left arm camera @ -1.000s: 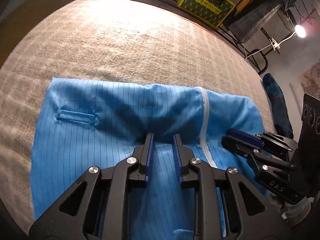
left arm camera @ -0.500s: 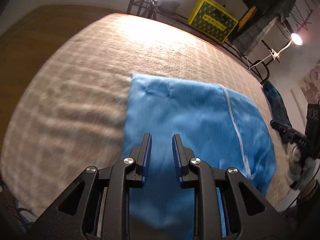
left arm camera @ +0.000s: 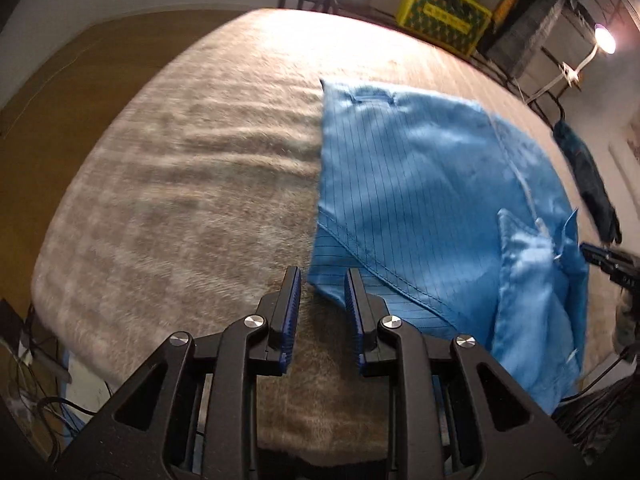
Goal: Fold large clothes
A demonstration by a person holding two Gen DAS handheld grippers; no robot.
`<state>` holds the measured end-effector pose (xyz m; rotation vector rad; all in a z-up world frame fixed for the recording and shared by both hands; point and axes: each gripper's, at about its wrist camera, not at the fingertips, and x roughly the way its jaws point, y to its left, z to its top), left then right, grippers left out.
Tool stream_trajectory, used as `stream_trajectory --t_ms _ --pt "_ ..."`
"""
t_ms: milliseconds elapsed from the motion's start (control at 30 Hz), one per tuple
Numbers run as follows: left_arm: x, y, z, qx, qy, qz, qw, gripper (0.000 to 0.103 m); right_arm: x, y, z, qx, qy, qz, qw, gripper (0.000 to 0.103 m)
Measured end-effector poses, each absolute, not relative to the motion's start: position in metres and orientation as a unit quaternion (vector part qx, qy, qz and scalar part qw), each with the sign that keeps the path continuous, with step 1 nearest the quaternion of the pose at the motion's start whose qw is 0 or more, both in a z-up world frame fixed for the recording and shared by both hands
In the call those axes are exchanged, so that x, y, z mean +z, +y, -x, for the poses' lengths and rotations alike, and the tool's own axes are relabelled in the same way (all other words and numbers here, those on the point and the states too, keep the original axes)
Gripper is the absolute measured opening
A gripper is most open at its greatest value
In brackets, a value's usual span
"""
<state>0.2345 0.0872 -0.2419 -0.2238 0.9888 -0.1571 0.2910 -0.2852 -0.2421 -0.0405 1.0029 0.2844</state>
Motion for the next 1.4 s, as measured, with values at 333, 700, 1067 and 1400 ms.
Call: stream_trajectory --t_ms 333,700,1067,1400 --pt "-0.225 0.101 -0.222 -0.115 0.475 0.240 0.839 0.043 -0.221 -0.309 -0.255 0.187 0.447 -0.115 0.867 0.057" --pt "-0.234 0.081 -0.184 -0.144 0.515 0.318 0.783 0.050 -0.233 -0.290 -0.237 0.219 0.490 -0.187 0.823 0.055" --pt "-0.232 0.029 -0.160 -0.140 0.569 0.250 0.771 0.050 -0.246 -0.207 -0.218 0.236 0.572 -0.158 0.769 0.048" --pt "-0.236 0.032 -0.172 -0.145 0.543 0.251 0.788 0.002 -0.256 -0.199 -0.229 0.215 0.561 -0.109 0.792 0.000"
